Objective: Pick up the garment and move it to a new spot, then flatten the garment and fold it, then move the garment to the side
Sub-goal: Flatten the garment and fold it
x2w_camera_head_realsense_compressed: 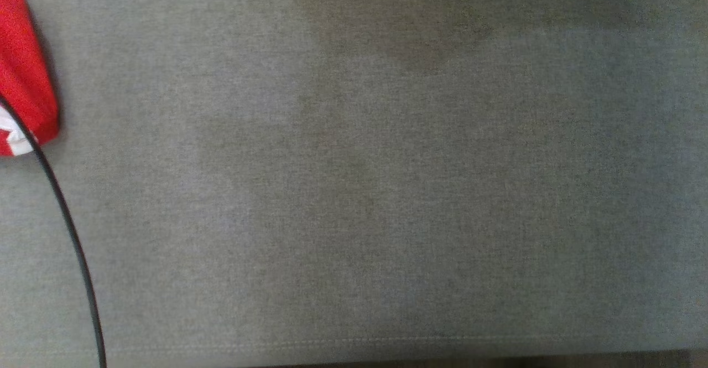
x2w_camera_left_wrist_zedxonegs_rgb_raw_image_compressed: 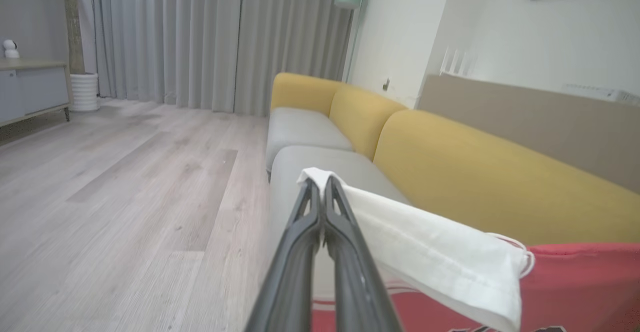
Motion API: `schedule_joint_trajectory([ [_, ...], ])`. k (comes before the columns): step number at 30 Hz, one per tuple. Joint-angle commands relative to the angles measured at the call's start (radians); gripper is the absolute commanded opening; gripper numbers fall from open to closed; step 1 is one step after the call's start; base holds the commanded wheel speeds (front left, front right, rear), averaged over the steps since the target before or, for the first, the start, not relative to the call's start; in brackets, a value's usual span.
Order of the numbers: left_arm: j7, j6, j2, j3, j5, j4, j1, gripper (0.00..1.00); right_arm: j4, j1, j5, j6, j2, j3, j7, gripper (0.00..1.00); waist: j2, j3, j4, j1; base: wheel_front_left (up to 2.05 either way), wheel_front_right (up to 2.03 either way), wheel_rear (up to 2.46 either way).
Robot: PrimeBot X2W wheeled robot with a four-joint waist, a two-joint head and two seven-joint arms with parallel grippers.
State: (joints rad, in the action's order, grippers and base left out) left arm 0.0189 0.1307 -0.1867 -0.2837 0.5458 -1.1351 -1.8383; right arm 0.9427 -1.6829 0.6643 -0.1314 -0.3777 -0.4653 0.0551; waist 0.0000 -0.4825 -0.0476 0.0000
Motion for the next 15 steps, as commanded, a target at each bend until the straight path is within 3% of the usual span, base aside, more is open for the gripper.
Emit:
schedule_joint_trajectory([
  [1, 0.013, 0.000, -0.047, -0.021, 0.011, 0.027, -0.001, 0.00, -0.018, 0.027, 0.019, 0.001, -0.002, -0.013, -0.006, 0.00, 0.0000, 0.010, -0.009, 0.0000, 0.00, 0.00, 0.00],
  [8, 0.146, 0.000, -0.083, -0.187, 0.124, 0.114, 0.227, 0.00, -0.039, 0.253, 0.160, 0.001, -0.025, -0.139, 0.030, 0.00, 0.0000, 0.099, -0.032, 0.0000, 0.00, 0.00, 0.00],
  [15, 0.460, 0.000, -0.249, -0.397, 0.344, 0.377, 0.540, 0.00, -0.182, 0.520, 0.387, 0.001, -0.126, -0.320, 0.307, 0.00, 0.0000, 0.252, -0.032, 0.0000, 0.00, 0.00, 0.00],
])
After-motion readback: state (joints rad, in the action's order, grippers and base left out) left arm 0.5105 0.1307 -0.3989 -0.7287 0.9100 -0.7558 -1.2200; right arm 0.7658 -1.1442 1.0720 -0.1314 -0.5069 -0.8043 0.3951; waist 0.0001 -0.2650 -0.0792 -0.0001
